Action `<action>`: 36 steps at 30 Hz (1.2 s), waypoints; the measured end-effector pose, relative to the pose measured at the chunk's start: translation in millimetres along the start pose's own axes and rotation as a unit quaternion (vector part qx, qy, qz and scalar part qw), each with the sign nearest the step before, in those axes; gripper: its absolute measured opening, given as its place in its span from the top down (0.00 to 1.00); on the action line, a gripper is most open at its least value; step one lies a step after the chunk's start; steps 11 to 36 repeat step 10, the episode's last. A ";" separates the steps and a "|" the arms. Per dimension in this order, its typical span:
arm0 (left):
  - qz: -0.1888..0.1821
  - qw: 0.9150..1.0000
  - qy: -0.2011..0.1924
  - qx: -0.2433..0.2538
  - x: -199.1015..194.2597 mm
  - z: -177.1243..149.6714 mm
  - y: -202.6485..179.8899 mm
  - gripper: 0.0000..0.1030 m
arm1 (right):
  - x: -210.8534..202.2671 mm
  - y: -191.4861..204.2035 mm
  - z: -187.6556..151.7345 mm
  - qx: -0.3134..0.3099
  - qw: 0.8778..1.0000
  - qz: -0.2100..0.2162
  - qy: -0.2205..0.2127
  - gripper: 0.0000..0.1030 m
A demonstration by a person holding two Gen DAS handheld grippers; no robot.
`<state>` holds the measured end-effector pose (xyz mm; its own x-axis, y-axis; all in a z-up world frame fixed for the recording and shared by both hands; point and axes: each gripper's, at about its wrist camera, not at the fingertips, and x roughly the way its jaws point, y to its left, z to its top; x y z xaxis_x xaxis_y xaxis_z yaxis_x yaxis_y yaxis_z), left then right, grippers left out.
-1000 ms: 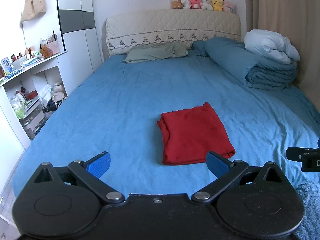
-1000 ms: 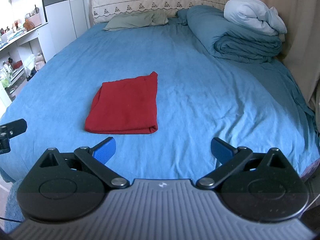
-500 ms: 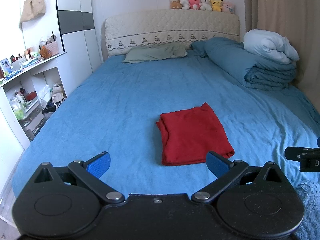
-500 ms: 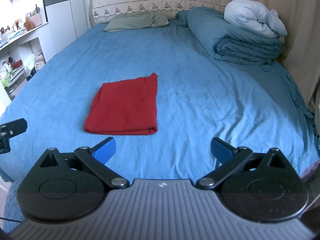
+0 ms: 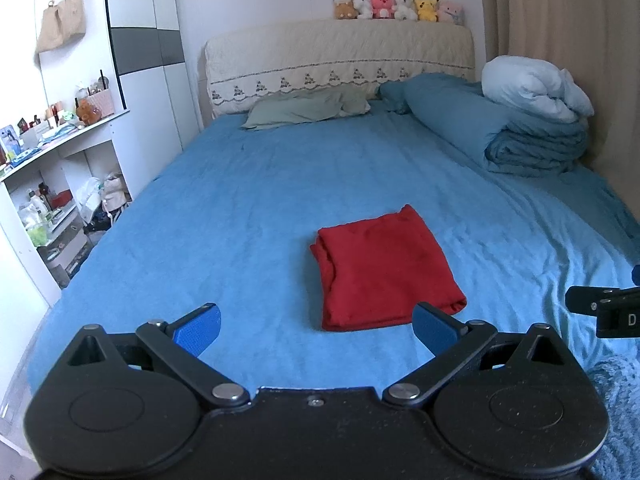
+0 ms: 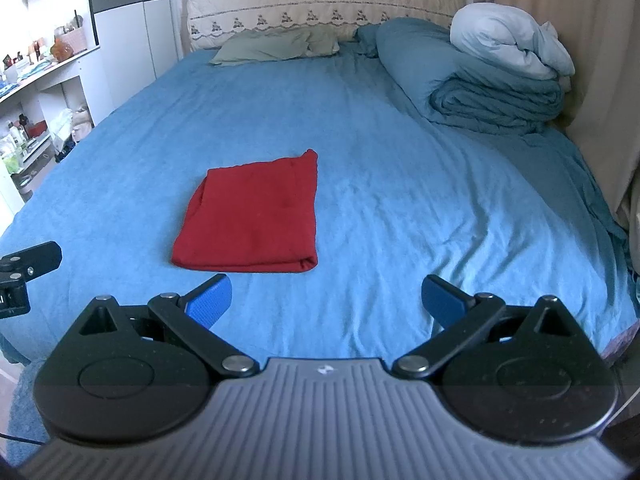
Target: Fold small clothes
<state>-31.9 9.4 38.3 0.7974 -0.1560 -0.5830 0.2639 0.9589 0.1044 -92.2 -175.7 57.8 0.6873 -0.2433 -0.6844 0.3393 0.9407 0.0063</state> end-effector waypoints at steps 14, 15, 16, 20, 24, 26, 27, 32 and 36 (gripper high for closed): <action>0.007 1.000 -0.012 -0.002 -7.3 -1.5 1.9 0.00 | -8.5 -1.5 1.4 0.002 1.000 0.004 -0.010 0.00; 0.007 1.000 -0.012 -0.002 -7.3 -1.5 1.9 0.00 | -8.5 -1.5 1.4 0.002 1.000 0.004 -0.010 0.00; 0.007 1.000 -0.012 -0.002 -7.3 -1.5 1.9 0.00 | -8.5 -1.5 1.4 0.002 1.000 0.004 -0.010 0.00; 0.007 1.000 -0.012 -0.002 -7.3 -1.5 1.9 0.00 | -8.5 -1.5 1.4 0.002 1.000 0.004 -0.010 0.00; 0.007 1.000 -0.012 -0.002 -7.3 -1.5 1.9 0.00 | -8.5 -1.5 1.4 0.002 1.000 0.004 -0.010 0.00; 0.007 1.000 -0.012 -0.002 -7.3 -1.5 1.9 0.00 | -8.5 -1.5 1.4 0.002 1.000 0.004 -0.010 0.00; 0.007 1.000 -0.012 -0.002 -7.3 -1.5 1.9 0.00 | -8.5 -1.5 1.4 0.002 1.000 0.004 -0.010 0.00; 0.007 1.000 -0.012 -0.002 -7.3 -1.5 1.9 0.00 | -8.5 -1.5 1.4 0.002 1.000 0.004 -0.010 0.00; 0.007 1.000 -0.012 -0.002 -7.3 -1.5 1.9 0.00 | -8.5 -1.5 1.4 0.002 1.000 0.004 -0.010 0.00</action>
